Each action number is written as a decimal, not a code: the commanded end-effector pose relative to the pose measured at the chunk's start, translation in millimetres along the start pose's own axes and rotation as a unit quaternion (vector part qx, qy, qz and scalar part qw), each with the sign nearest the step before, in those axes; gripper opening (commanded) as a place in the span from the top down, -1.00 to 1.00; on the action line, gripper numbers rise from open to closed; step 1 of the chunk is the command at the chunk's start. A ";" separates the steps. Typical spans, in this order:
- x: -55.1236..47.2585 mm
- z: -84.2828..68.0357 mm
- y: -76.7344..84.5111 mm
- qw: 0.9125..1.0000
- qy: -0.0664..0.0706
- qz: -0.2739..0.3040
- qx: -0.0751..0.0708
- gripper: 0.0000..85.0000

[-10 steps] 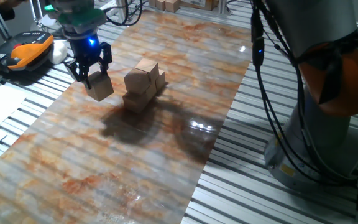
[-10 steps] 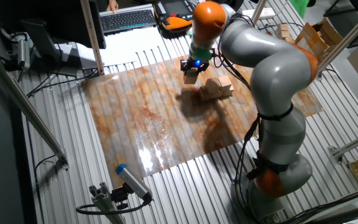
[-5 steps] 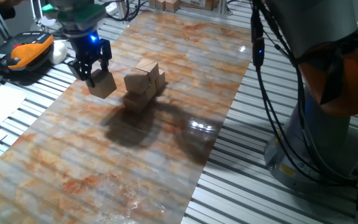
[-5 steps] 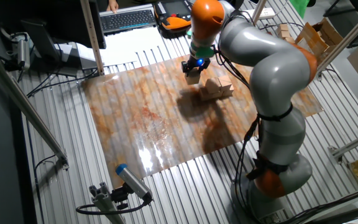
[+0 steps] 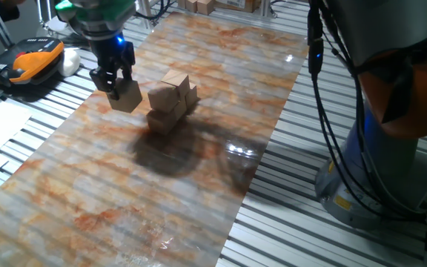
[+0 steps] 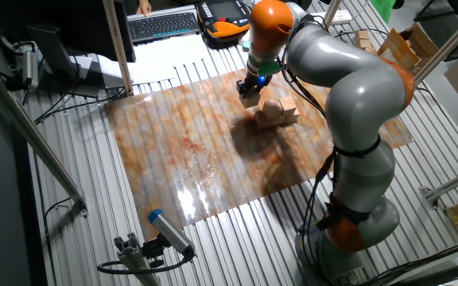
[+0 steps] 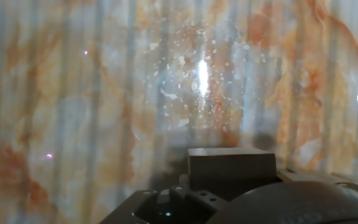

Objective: Stack the blocks into a pyramid shape

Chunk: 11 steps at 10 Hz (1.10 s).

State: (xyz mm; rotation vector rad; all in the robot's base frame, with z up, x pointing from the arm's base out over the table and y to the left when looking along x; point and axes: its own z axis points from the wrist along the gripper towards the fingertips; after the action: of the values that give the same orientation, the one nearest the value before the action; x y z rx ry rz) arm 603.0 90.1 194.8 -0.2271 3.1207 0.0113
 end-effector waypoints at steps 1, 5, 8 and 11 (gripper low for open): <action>1.3 -1.0 -2.2 1.000 -0.004 0.008 0.002 1.00; 6.6 -6.1 -9.9 0.995 -0.010 0.101 0.013 1.00; 8.3 -10.7 -18.6 0.996 -0.005 0.091 0.017 1.00; 15.3 -4.6 -28.5 0.996 -0.010 0.084 0.020 1.00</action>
State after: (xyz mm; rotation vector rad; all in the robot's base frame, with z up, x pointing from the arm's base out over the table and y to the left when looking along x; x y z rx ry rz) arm 591.5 58.9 198.6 0.0355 3.1060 -0.0458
